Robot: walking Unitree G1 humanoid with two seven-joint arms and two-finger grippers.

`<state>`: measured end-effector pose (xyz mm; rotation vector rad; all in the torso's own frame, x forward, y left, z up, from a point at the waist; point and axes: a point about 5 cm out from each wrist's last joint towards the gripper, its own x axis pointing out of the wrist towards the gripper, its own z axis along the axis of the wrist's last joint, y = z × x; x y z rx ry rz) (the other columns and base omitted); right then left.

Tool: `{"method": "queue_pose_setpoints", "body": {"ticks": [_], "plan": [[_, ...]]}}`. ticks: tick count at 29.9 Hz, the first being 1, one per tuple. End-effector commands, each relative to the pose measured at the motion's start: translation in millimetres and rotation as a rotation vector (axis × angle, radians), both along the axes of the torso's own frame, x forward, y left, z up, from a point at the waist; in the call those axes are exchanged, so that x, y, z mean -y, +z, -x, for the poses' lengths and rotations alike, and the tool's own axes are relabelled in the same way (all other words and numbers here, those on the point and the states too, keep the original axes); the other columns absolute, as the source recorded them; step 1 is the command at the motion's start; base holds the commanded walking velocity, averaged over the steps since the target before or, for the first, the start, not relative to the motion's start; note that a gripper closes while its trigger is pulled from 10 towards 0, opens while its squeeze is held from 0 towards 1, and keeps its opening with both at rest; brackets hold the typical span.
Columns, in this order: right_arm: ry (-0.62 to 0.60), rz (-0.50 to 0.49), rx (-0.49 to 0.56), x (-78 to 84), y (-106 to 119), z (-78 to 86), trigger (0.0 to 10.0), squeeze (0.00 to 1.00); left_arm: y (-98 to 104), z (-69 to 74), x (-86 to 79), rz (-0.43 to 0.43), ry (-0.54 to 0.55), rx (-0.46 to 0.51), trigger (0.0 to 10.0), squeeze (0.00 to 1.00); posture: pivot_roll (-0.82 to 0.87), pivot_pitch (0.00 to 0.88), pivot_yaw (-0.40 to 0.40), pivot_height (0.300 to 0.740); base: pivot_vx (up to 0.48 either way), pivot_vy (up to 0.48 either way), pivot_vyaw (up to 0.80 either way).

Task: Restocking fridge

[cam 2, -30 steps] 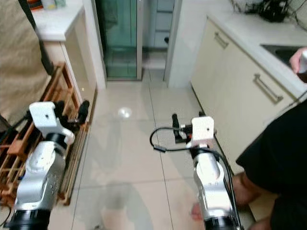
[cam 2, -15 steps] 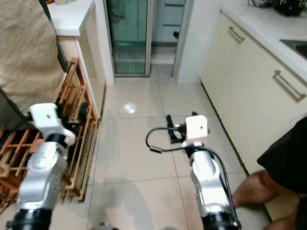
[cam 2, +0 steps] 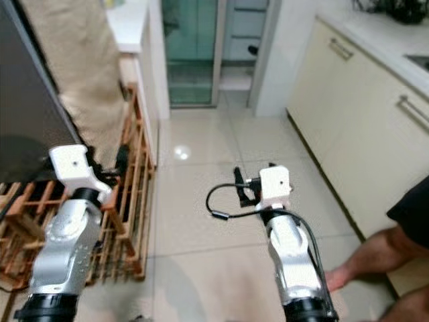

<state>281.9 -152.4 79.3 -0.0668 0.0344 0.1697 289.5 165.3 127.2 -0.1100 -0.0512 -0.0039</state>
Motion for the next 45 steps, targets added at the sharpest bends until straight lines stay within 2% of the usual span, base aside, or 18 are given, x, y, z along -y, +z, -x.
{"method": "queue_pose_setpoints", "body": {"ticks": [1, 8, 14, 17, 21, 28, 31, 39, 45], "plan": [[0.024, -0.004, 0.014, -5.9, 4, -2.9, 10.0, 0.00, 2, -0.9, -7.3, -0.031, 0.027, 0.005, 10.0, 0.00, -0.07, 0.000, -0.042, 0.740, 0.000, 0.000, 0.75], [0.021, 0.007, 0.013, -6.5, 4, -4.3, 10.0, 0.00, 3, -4.6, -3.0, -0.044, 0.027, 0.004, 10.0, 0.00, -0.08, 0.000, -0.043, 0.740, 0.000, -0.290, 0.70], [0.000, -0.007, 0.007, -3.3, 3, -5.6, 10.0, 0.00, 5, -6.0, 1.2, -0.039, 0.014, 0.015, 10.0, 0.00, -0.08, 0.000, -0.040, 0.740, 0.000, -0.427, 0.00], [-0.003, -0.005, 0.005, -2.7, 3, -5.4, 10.0, 0.00, 6, -6.1, 3.0, -0.075, 0.007, 0.025, 10.0, 0.00, -0.08, 0.000, -0.040, 0.740, 0.000, 0.000, 0.00], [-0.003, -0.005, 0.004, -3.0, 3, -5.2, 10.0, 0.00, 7, -7.0, 6.2, -0.080, 0.004, 0.028, 10.0, 0.00, -0.08, 0.000, -0.039, 0.740, 0.000, -0.471, 0.00], [0.001, -0.004, 0.006, -3.9, 2, -5.1, 10.0, 0.00, 1, -12.5, 5.0, -0.084, 0.032, -0.026, 10.0, 0.00, -0.09, 0.000, -0.038, 0.740, 0.211, -0.391, 0.00], [0.021, 0.007, 0.023, -5.0, 4, -5.1, 10.0, 0.00, -1, -15.3, 3.7, -0.071, 0.040, -0.041, 10.0, 0.00, -0.09, 0.000, -0.039, 0.740, 0.000, 0.000, 0.24], [0.030, 0.025, 0.029, -5.3, 5, -5.1, 10.0, 0.00, 7, -14.1, 9.2, -0.119, -0.016, 0.016, 10.0, 0.00, -0.09, 0.000, -0.038, 0.740, 0.087, 0.000, 0.67], [0.018, 0.017, 0.026, -4.3, 4, -6.7, 10.0, 0.00, 7, -17.4, 4.1, -0.080, 0.026, 0.009, 10.0, 0.00, -0.09, 0.000, -0.035, 0.740, 0.461, 0.000, 0.00]]}}
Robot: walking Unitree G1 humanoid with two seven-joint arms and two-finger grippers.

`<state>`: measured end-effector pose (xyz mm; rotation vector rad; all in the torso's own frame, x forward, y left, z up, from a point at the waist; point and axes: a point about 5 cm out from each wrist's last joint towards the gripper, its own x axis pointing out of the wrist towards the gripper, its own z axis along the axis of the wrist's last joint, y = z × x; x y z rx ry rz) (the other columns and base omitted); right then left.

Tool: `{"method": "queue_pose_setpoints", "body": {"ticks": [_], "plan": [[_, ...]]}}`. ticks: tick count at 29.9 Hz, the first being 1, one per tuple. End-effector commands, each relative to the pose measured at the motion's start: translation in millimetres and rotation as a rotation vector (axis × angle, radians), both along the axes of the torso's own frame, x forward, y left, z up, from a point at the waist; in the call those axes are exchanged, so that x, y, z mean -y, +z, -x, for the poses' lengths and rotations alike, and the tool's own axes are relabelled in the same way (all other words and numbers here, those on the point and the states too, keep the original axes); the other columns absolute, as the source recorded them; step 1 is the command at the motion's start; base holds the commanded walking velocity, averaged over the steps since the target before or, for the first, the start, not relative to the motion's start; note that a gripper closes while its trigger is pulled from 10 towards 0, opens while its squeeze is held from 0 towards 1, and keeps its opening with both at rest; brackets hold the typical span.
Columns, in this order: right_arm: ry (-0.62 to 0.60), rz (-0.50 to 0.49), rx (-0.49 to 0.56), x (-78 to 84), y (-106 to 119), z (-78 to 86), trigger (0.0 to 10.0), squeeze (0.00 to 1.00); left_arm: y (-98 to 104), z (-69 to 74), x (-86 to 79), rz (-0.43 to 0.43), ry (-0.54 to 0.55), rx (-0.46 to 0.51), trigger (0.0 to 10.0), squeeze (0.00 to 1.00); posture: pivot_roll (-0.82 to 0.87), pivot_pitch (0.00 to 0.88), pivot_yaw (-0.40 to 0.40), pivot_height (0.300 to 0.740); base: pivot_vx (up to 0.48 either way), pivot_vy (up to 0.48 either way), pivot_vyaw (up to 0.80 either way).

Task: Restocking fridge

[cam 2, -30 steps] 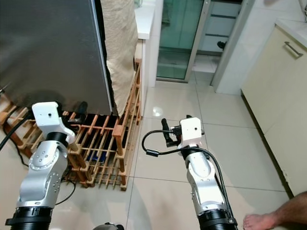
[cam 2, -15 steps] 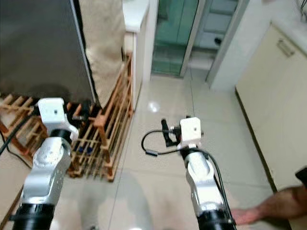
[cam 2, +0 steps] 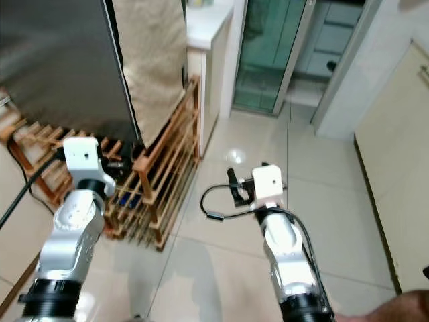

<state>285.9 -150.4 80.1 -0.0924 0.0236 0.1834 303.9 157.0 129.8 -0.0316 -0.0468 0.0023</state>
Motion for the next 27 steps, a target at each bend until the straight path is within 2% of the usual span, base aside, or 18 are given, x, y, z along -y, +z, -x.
{"method": "queue_pose_setpoints", "body": {"ticks": [1, 9, 13, 18, 19, 21, 27], "plan": [[0.005, -0.007, 0.013, -2.7, 3, -2.9, 10.0, 0.00, 5, -3.3, -5.1, 0.005, 0.020, 0.014, 10.0, 0.00, -0.08, 0.000, -0.035, 0.740, 0.480, 0.000, 0.00], [0.011, -0.005, 0.010, -4.6, 1, -3.5, 10.0, 0.00, 8, -4.5, -5.1, 0.001, 0.019, 0.027, 10.0, 0.00, -0.08, 0.000, -0.036, 0.740, 0.480, 0.000, 0.00], [0.016, 0.000, 0.007, -4.9, 0, -4.0, 10.0, 0.00, 6, -6.1, -6.3, 0.089, 0.031, 0.011, 10.0, 0.00, -0.08, 0.000, -0.037, 0.740, 0.472, 0.000, 0.00], [0.018, 0.002, 0.003, -4.9, -1, -4.2, 10.0, 0.00, 10, -7.1, -13.8, 0.078, 0.066, 0.025, 10.0, 0.00, -0.08, 0.000, -0.037, 0.740, 0.000, 0.000, 0.00], [0.021, 0.002, -0.001, -5.5, -2, -3.7, 10.0, 0.00, 17, -7.0, -20.7, 0.077, 0.101, 0.052, 10.0, 0.00, -0.08, 0.000, -0.037, 0.740, 0.000, 0.000, 0.00], [0.024, 0.002, -0.003, -6.2, -2, -3.0, 10.0, 0.00, 26, -6.9, -24.0, 0.068, 0.116, 0.083, 10.0, 0.00, -0.08, 0.000, -0.038, 0.740, 0.000, 0.000, 0.00], [0.030, -0.003, -0.003, -8.0, -3, -3.0, 10.0, 0.00, 47, -12.2, -17.6, 0.075, 0.095, 0.130, 10.0, 0.00, -0.08, 0.000, -0.036, 0.740, 0.000, 0.000, 0.00]]}}
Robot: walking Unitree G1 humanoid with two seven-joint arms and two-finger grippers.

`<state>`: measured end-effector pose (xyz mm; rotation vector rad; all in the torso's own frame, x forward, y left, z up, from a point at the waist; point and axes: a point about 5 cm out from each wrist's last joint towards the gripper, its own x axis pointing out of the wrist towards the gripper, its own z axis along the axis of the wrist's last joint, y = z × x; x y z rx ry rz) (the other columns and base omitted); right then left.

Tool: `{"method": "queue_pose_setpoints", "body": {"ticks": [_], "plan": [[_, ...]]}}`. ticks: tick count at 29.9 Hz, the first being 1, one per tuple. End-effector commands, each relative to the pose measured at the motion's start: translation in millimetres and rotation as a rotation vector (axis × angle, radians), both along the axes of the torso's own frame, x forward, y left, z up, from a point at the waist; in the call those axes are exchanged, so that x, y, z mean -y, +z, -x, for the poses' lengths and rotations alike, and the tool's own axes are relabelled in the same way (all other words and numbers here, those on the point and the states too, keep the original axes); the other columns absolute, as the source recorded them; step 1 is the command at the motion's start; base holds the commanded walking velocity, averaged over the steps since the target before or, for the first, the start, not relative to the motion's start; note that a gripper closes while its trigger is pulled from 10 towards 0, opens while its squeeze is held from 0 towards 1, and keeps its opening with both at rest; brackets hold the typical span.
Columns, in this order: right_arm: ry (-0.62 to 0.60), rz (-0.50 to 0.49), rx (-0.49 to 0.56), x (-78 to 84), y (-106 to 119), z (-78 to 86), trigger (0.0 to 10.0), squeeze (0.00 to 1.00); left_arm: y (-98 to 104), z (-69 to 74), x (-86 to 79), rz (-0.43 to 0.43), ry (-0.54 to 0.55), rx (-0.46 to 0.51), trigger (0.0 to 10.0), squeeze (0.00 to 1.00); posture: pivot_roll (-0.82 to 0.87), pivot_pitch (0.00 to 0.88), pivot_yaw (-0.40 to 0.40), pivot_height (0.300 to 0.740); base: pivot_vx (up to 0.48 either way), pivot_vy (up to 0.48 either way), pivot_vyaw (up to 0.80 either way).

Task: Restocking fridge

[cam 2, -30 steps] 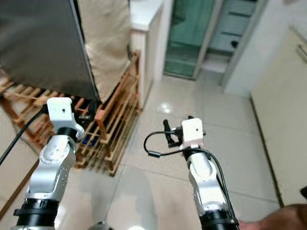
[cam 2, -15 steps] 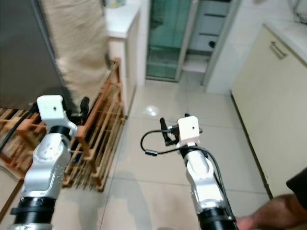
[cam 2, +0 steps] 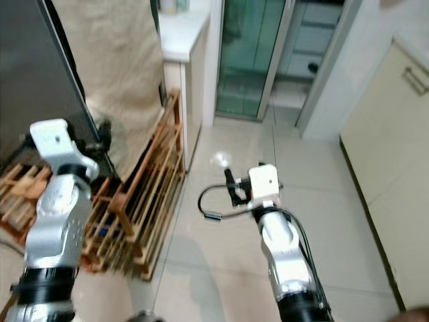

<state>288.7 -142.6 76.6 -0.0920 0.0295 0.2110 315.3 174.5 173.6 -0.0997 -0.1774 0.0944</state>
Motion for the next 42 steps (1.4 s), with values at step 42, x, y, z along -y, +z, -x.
{"method": "queue_pose_setpoints", "body": {"ticks": [42], "plan": [[0.021, 0.009, -0.024, -1.7, -2, 11.1, 10.0, 0.00, 11, -64.6, -20.4, 0.087, 0.187, -0.045, 10.0, 0.00, -0.13, 0.000, -0.044, 0.740, 0.000, 0.000, 0.00]]}}
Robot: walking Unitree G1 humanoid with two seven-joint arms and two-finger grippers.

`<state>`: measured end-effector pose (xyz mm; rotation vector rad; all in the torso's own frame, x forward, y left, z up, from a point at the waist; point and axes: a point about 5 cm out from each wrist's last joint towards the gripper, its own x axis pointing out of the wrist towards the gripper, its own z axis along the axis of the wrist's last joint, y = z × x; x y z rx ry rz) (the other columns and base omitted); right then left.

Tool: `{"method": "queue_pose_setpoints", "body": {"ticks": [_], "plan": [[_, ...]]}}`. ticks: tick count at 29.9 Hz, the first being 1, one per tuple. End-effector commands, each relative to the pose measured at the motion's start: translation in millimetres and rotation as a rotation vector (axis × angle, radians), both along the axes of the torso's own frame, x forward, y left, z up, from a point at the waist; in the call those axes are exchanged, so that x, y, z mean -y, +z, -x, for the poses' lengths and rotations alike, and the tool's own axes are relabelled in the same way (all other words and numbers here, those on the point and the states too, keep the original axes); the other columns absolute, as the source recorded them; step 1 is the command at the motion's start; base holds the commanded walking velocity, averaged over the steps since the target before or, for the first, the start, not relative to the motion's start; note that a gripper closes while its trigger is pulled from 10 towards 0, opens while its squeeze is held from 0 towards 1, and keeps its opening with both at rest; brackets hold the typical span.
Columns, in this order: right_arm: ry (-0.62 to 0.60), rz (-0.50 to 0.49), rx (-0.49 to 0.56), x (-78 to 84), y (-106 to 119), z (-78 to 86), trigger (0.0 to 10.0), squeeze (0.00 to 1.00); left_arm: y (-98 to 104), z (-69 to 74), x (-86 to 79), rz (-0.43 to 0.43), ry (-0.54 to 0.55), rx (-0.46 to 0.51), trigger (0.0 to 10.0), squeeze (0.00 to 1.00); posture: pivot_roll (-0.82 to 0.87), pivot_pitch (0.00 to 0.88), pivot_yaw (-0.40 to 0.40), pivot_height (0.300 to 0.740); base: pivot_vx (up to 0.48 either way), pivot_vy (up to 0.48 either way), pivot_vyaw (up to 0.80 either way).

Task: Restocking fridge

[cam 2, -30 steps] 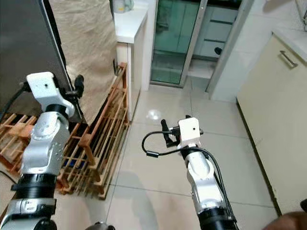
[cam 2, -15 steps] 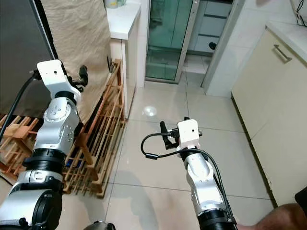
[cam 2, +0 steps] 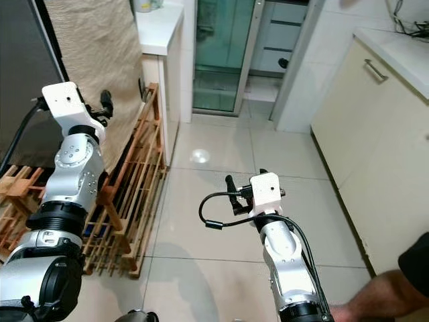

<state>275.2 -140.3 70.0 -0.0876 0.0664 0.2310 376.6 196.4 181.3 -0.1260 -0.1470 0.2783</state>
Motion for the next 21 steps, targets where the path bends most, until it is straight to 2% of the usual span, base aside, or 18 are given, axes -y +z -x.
{"method": "queue_pose_setpoints", "body": {"ticks": [1, 5, 13, 18, 21], "plan": [[0.003, 0.010, 0.013, 0.5, 5, -2.8, 10.0, 0.00, 0, -3.8, -1.3, 0.108, 0.016, -0.023, 10.0, 0.00, -0.13, 0.000, -0.043, 0.740, 0.000, 0.000, 0.00], [-0.001, 0.011, 0.011, 0.8, 5, -2.9, 10.0, 0.00, 1, -0.7, -6.4, 0.116, 0.029, -0.015, 10.0, 0.00, -0.13, 0.000, -0.041, 0.740, 0.000, 0.000, 0.00], [-0.004, 0.015, -0.008, 3.9, -1, 3.1, 10.0, 0.00, 10, 19.6, -3.4, 0.008, -0.022, 0.048, 10.0, 0.00, -0.12, 0.000, -0.039, 0.740, 0.000, 0.000, 0.00], [0.005, 0.012, -0.010, 1.9, -1, 1.9, 10.0, 0.00, 11, 20.6, -3.6, -0.014, -0.020, 0.046, 10.0, 0.00, -0.10, 0.000, -0.045, 0.740, 0.000, 0.000, 0.00], [0.060, -0.019, 0.003, -6.7, 2, 0.3, 10.0, 0.00, 17, 17.1, -0.3, -0.029, -0.032, 0.057, 10.0, 0.00, -0.10, 0.000, -0.042, 0.740, 0.000, 0.000, 0.00]]}}
